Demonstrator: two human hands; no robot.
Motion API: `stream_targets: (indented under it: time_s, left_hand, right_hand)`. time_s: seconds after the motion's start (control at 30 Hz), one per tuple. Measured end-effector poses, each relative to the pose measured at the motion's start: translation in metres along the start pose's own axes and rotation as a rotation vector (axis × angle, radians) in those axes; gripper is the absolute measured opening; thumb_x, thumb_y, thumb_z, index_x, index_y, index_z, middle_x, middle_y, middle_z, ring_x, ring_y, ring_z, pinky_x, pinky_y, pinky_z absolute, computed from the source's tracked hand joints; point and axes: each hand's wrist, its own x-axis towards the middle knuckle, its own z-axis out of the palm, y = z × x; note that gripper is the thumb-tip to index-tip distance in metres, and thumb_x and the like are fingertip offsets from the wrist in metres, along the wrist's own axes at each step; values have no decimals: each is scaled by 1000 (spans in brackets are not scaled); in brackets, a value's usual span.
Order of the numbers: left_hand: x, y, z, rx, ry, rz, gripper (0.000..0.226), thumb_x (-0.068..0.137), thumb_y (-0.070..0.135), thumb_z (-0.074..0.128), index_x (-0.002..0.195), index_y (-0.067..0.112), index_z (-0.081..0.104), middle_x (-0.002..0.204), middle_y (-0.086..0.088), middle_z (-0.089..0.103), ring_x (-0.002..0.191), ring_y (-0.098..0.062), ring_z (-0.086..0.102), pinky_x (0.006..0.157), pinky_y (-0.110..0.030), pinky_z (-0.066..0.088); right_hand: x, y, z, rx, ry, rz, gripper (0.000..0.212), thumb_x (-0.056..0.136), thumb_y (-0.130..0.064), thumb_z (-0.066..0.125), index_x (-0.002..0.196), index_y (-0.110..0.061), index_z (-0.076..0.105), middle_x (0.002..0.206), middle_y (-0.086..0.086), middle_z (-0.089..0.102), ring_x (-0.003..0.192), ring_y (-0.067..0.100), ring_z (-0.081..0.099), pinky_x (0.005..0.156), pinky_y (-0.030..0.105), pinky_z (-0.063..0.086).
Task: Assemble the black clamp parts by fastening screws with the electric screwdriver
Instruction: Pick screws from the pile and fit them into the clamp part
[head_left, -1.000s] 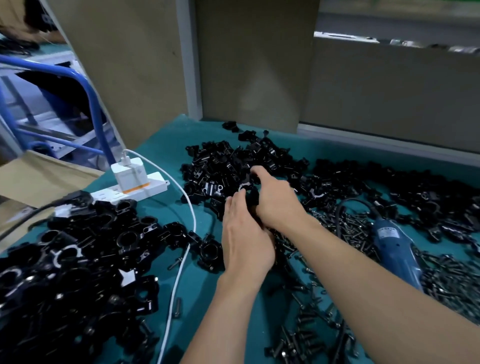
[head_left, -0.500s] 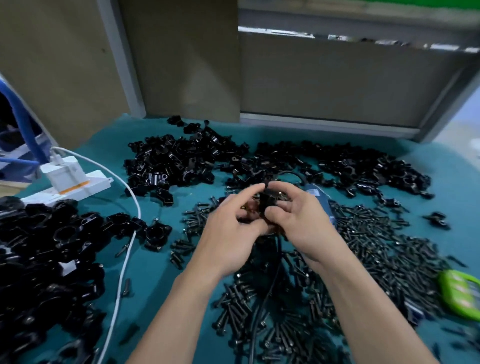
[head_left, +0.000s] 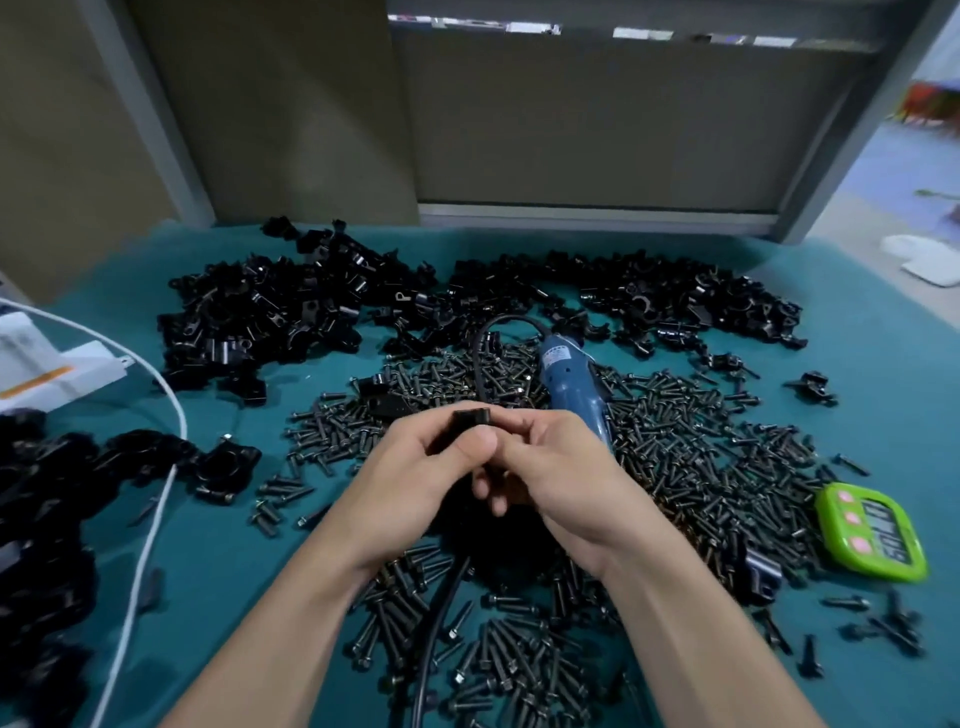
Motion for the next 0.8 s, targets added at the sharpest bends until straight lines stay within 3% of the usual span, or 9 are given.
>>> stream_targets:
  time_s: [0.1, 0.17, 0.27, 0.33, 0.43, 0.5, 0.57, 0.7, 0.8]
  left_hand:
    - [4, -3, 7, -50, 121, 6, 20, 97, 43, 63, 105, 35, 80, 95, -7, 78, 91, -18, 74, 83, -26, 59]
    - [7, -4, 11, -96, 275, 3, 20, 100, 37, 60, 97, 31, 79, 99, -2, 79, 93, -20, 76, 82, -29, 61]
    - [13, -7, 7, -152, 504, -94, 28, 108, 23, 56, 89, 24, 77, 86, 2, 76, 75, -22, 76, 66, -27, 62]
    - [16, -8, 3, -191, 547, -157, 29, 107, 18, 56, 87, 22, 76, 81, 4, 75, 70, -21, 75, 63, -25, 61]
    - [18, -11, 2, -80, 493, -168, 35, 106, 15, 57, 83, 33, 76, 78, 9, 75, 68, -18, 75, 62, -23, 58]
    - [18, -14, 2, 1, 450, -162, 35, 105, 16, 58, 84, 37, 74, 77, 10, 74, 66, -16, 73, 60, -21, 55]
    - [19, -15, -1, 21, 436, -168, 32, 104, 17, 58, 85, 37, 74, 75, 10, 73, 64, -15, 71, 58, -20, 53]
    - [21, -15, -5, -30, 430, -190, 36, 105, 13, 58, 81, 34, 74, 72, 6, 72, 59, -10, 67, 55, -19, 50]
    - [20, -15, -4, -29, 413, -194, 34, 105, 15, 59, 81, 34, 74, 72, 4, 73, 56, -9, 65, 55, -19, 50]
  right_hand:
    - [-4, -7, -3, -67, 20, 21, 19, 104, -10, 60, 114, -8, 76, 88, 8, 76, 73, 17, 70, 66, 27, 60]
    - [-2, -17, -14, -317, 177, -58, 13, 98, -17, 68, 105, -22, 78, 84, -1, 80, 75, 14, 75, 72, 32, 63]
    - [25, -37, -38, -625, 496, -186, 13, 93, -24, 68, 89, -33, 76, 77, -15, 77, 58, 4, 70, 53, 19, 57]
    - [60, -48, -61, -772, 614, -181, 25, 97, -14, 61, 90, -32, 77, 87, -11, 78, 58, 0, 64, 48, 11, 45]
    - [113, -57, -95, -1094, 533, -11, 41, 97, 2, 50, 111, -23, 79, 120, 3, 75, 84, 12, 62, 69, 18, 48]
    - [139, -56, -110, -1244, 375, 94, 50, 94, 7, 48, 125, -21, 75, 131, 6, 70, 88, 16, 58, 68, 21, 47]
    - [154, -55, -118, -1298, 300, 124, 53, 93, 8, 49, 127, -24, 74, 131, 5, 70, 83, 14, 58, 63, 20, 45]
    - [171, -54, -124, -1434, 272, 129, 45, 90, 8, 60, 116, -25, 78, 124, 3, 73, 97, 21, 65, 82, 30, 56]
    - [172, -51, -124, -1439, 255, 125, 35, 94, -3, 66, 116, -28, 76, 127, 3, 71, 97, 21, 64, 85, 29, 54]
